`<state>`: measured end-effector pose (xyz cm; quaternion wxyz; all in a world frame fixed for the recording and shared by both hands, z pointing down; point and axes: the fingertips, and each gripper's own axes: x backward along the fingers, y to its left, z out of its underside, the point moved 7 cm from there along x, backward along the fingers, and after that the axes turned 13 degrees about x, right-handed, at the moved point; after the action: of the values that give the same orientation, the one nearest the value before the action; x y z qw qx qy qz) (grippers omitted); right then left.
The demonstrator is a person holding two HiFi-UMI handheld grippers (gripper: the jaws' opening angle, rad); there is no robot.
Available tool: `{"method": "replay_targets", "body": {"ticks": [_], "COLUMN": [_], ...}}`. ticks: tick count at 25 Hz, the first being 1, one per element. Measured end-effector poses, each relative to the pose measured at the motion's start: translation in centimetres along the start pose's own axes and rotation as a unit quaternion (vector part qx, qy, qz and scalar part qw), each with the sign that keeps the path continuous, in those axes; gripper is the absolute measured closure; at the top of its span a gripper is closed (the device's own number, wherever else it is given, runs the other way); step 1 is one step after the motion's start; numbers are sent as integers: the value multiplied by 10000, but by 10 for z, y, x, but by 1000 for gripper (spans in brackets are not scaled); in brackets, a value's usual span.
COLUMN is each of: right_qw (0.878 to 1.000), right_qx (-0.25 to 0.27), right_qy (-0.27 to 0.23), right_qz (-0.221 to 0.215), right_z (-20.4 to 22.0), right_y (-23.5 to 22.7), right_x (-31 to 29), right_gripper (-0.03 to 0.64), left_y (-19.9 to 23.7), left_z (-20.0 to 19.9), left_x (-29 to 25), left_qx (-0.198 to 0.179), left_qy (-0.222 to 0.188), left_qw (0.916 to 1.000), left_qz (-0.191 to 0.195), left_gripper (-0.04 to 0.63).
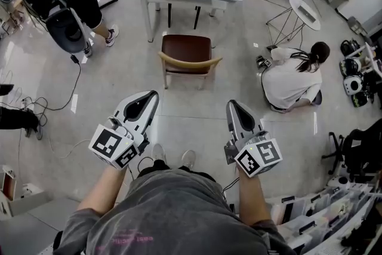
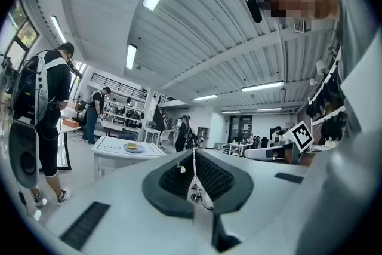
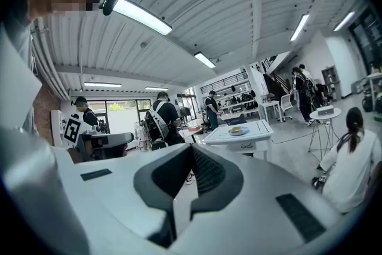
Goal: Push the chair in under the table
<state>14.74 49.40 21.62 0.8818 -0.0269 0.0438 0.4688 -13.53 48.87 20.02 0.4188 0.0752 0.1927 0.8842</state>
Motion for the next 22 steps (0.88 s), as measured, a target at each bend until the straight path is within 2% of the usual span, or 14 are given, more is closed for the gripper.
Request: {"method": "replay_targets", "body": {"ticks": [22], "right_qw": [9998], "right_qx": [52], "right_qy": [47], "right_qz": [167], "right_z": [1], "right_y": [-5], "right_x": [-5], "right_gripper": [632], "left_y": [4], "left_z": [3], "left_x": [-4], "left_qx": [-107], "left_qy": [13], "left_qw": [9999], "left_qz": [-73], "left_gripper": [571]}}
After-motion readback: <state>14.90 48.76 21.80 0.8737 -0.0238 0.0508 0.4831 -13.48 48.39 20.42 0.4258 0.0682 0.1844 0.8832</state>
